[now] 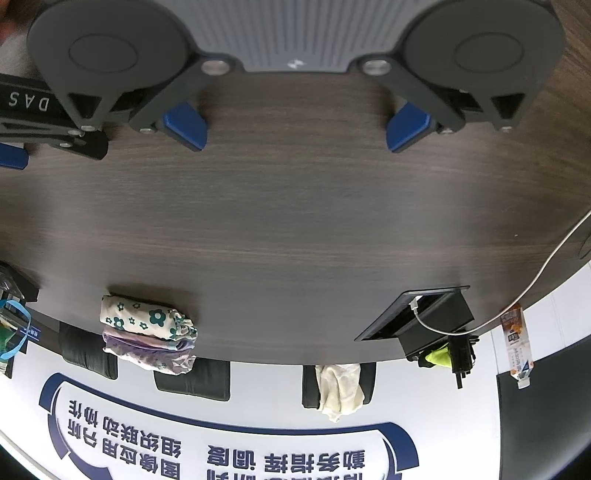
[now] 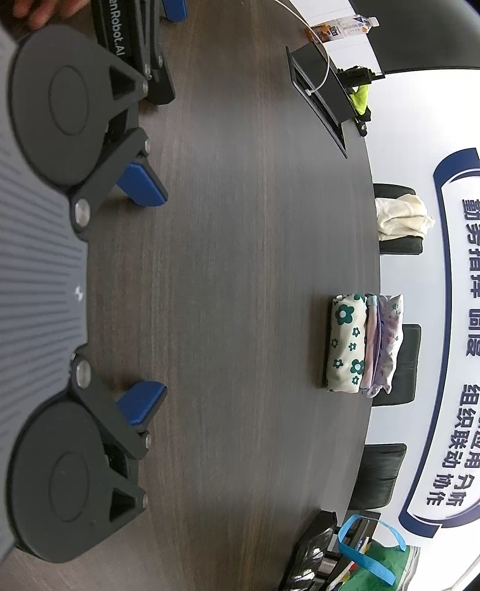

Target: Fold clothes

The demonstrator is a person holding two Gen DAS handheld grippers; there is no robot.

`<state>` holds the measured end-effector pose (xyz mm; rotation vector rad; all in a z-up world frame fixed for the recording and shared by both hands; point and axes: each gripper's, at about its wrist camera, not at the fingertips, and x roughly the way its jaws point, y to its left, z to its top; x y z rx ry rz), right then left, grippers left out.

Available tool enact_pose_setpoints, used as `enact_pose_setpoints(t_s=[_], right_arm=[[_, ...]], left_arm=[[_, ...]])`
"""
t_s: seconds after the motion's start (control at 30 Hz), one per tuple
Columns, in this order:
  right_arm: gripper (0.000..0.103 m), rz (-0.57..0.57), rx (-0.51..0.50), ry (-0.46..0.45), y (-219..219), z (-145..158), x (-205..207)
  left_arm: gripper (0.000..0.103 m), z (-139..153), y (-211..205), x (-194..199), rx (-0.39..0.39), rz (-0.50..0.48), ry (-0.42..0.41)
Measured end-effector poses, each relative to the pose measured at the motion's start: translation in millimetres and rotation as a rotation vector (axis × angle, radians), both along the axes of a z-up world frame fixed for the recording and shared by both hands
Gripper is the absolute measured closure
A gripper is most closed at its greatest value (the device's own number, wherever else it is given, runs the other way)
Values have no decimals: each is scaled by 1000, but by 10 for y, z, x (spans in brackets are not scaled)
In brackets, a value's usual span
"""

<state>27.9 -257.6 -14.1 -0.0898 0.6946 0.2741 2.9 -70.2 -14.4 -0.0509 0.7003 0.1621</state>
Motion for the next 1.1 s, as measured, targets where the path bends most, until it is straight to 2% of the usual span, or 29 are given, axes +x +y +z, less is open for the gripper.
enact_pose_setpoints(t_s=[1.1], right_arm=[[0,5,1,-1,4,2,-30]], left_arm=[[0,-2,-9,-3,1,-15,-1]])
